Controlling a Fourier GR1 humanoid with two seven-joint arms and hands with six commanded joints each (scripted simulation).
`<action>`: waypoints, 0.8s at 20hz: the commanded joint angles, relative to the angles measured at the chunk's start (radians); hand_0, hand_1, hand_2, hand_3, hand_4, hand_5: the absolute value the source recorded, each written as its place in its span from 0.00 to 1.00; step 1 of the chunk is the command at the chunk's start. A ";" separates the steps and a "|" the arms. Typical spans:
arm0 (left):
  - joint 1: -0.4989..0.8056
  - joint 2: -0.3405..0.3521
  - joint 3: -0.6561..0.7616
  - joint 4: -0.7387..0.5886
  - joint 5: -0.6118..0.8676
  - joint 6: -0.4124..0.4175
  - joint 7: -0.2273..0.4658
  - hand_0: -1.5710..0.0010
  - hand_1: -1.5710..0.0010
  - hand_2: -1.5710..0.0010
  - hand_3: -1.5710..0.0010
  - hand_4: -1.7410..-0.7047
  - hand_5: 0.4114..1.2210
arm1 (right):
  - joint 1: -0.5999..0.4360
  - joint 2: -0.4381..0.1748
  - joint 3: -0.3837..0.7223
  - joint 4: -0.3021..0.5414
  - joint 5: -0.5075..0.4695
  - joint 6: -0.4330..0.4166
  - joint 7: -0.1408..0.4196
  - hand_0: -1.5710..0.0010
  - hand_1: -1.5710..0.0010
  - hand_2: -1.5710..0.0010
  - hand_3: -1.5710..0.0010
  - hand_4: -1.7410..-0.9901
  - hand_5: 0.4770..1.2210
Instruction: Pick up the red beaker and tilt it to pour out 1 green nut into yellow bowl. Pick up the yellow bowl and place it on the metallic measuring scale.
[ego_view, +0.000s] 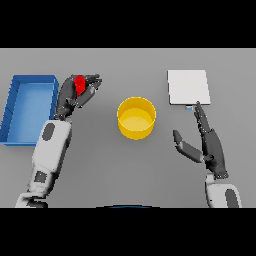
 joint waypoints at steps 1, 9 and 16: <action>0.002 0.006 -0.010 -0.014 -0.011 -0.006 0.010 0.01 0.01 0.01 0.01 0.02 0.89 | -0.008 -0.005 -0.002 0.005 0.011 -0.006 -0.003 1.00 1.00 1.00 1.00 0.69 0.24; 0.007 0.072 -0.120 -0.123 -0.150 -0.036 0.103 0.00 0.00 0.00 0.01 0.01 0.89 | 0.013 -0.007 0.014 -0.001 0.047 -0.019 -0.031 1.00 1.00 1.00 1.00 0.72 0.25; -0.092 0.160 -0.328 -0.164 -0.401 -0.122 0.250 0.00 0.00 0.00 0.00 0.00 0.89 | -0.011 -0.016 0.007 0.003 0.043 -0.011 0.020 1.00 1.00 1.00 1.00 0.75 0.26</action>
